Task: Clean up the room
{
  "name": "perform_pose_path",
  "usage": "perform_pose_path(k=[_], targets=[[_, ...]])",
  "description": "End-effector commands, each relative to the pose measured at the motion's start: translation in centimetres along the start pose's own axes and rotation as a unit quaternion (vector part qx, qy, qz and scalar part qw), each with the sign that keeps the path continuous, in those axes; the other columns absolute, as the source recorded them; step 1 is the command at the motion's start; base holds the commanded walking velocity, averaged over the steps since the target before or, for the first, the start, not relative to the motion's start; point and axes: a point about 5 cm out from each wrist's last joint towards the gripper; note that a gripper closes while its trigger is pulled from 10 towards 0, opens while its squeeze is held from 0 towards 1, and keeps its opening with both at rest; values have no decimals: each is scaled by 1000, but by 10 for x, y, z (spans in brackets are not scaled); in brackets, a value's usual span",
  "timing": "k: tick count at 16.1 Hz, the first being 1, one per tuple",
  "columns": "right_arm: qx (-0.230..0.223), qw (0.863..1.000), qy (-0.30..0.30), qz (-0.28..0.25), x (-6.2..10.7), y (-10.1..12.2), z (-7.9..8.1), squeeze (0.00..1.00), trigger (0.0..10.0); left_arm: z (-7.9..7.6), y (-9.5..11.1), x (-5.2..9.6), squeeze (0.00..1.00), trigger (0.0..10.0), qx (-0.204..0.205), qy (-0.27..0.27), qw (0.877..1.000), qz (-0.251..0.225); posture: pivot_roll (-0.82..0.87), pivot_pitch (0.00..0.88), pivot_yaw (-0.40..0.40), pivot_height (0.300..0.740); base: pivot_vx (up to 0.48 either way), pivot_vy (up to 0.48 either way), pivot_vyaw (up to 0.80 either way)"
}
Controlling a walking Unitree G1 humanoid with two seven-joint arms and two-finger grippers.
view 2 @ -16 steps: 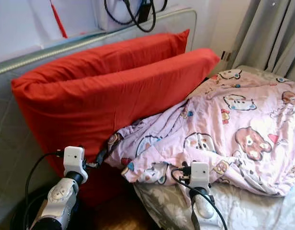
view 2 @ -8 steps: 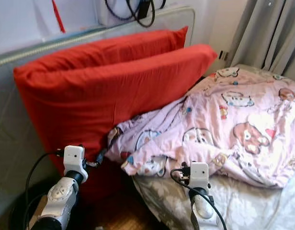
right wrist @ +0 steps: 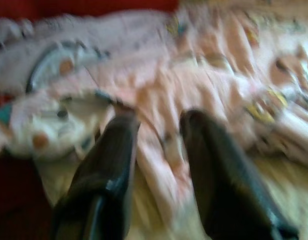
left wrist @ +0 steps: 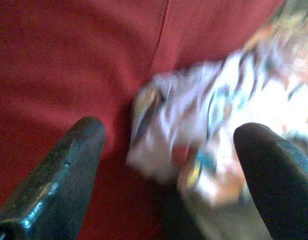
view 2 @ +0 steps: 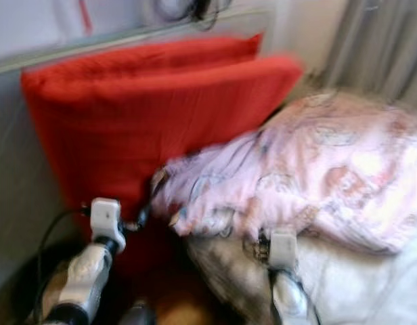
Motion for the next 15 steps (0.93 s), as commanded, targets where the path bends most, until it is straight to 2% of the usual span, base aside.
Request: perform_pose_path(k=[1, 7, 9, 11, 15], targets=[[-4, 1000, 1, 14, 3, -7, 2, 0, 10000, 1, -2, 0, 0, 10000, 4, -1, 1000, 9, 34, 3, -2, 652, 0, 0, 0], [-4, 1000, 6, 29, 2, -10, 3, 0, 10000, 2, -3, 1, 0, 10000, 5, 2, 1000, 13, 36, 0, -4, 652, 0, 0, 0], [-4, 999, 4, 49, 3, -15, 3, 0, 10000, 3, -3, 1, 0, 10000, 4, 3, 1000, 15, 36, 0, -2, 643, 0, 0, 0], [-15, 999, 8, 33, 4, -13, 4, 0, 10000, 3, -3, 0, 0, 10000, 2, -1, 1000, 18, 34, 0, -1, 629, 0, 0, 0], [-12, 999, 5, 38, 3, -13, 5, 0, 10000, 5, -2, 0, 0, 10000, 3, -1, 1000, 15, 38, 1, 2, 629, 0, 0, 0]])
Point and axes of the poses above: a point about 5 cm out from each wrist's last joint towards the gripper, its own x axis pointing back from the gripper into the wrist, its own y axis along the axis of the wrist's last joint, z = x × y, and after that the axes turned 10 degrees about -x, right-handed
